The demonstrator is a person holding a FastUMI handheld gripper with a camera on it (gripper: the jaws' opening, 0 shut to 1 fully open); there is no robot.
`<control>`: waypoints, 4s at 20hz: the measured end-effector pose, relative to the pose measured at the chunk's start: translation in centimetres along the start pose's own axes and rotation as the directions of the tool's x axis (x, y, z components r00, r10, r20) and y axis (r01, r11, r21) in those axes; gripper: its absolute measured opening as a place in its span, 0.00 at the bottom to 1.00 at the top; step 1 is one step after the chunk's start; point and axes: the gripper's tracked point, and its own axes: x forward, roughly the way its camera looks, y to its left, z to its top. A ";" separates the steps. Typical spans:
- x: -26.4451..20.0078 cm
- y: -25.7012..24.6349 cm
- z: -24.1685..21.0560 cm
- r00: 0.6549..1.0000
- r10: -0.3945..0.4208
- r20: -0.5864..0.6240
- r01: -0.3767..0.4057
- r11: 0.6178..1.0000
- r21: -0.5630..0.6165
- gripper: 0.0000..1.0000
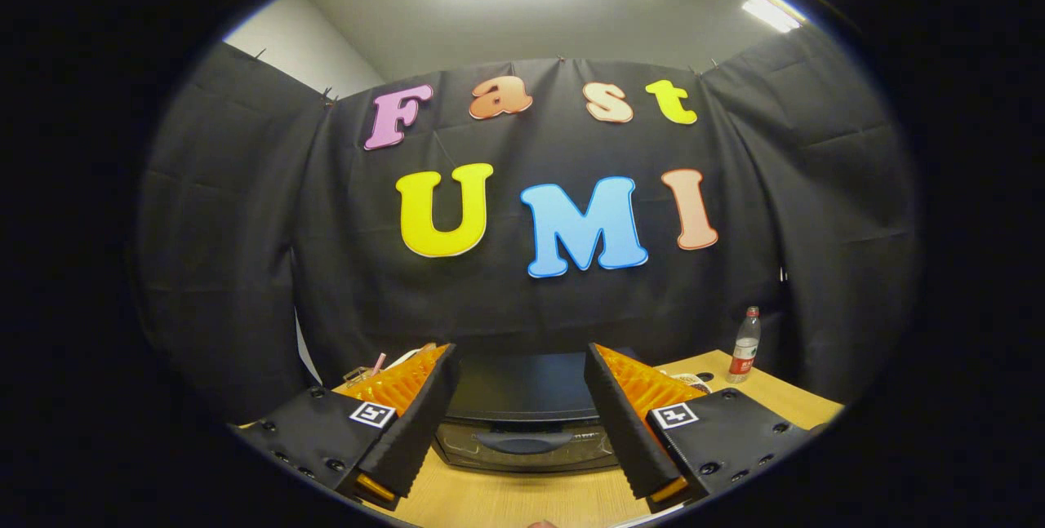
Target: Open the toaster oven, put the food inside, and close the toaster oven door.
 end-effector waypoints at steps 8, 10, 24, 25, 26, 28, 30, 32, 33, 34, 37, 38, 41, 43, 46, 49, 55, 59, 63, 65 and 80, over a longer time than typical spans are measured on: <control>5.7 0.0 -7.6 0.989 0.008 -0.150 -0.009 1.000 -0.008 0.97; 6.3 0.0 -9.2 0.983 0.006 -0.185 -0.007 1.000 -0.002 0.97; 7.3 -0.7 -14.3 0.969 -0.065 -0.238 0.051 0.996 -0.067 0.98; 7.0 -0.7 -14.4 0.969 -0.064 -0.237 0.049 0.997 -0.067 0.98; 6.6 -0.6 -14.5 0.969 -0.062 -0.241 0.046 0.996 -0.071 0.97; 5.5 -0.6 -14.9 0.966 -0.059 -0.250 0.043 0.997 -0.072 0.97; 4.6 -0.5 -15.2 0.963 -0.058 -0.264 0.041 0.997 -0.072 0.97; 3.6 -0.4 -15.6 0.958 -0.054 -0.281 0.037 0.997 -0.067 0.97; 3.0 -0.4 -15.9 0.956 -0.050 -0.290 0.034 0.998 -0.061 0.97; 2.5 -0.3 -16.2 0.953 -0.048 -0.301 0.032 0.998 -0.057 0.97; 1.1 -0.3 -17.1 0.942 -0.041 -0.332 0.028 0.999 -0.045 0.97; 0.7 -0.3 -17.3 0.939 -0.040 -0.343 0.028 0.999 -0.041 0.98; -0.3 -0.2 -18.1 0.928 -0.040 -0.371 0.025 0.999 -0.045 0.97; -0.9 -0.2 -18.7 0.922 -0.045 -0.385 0.026 0.998 -0.056 0.98; -2.1 -0.1 -19.9 0.910 -0.054 -0.411 0.026 0.997 -0.074 0.99; -3.4 -0.1 -21.3 0.890 -0.059 -0.451 0.026 0.996 -0.080 0.99; -5.4 0.3 -24.2 0.840 -0.046 -0.540 0.025 0.999 -0.046 0.99; -7.0 1.2 -23.5 0.835 -0.013 -0.550 0.007 1.000 -0.013 0.99; -10.2 1.7 -21.7 0.822 0.047 -0.567 -0.037 0.999 0.029 0.99; -12.3 1.4 -20.3 0.819 0.085 -0.568 -0.063 0.996 0.058 0.99; -19.9 -11.7 -18.7 0.632 0.283 -0.721 -0.134 0.957 0.259 0.98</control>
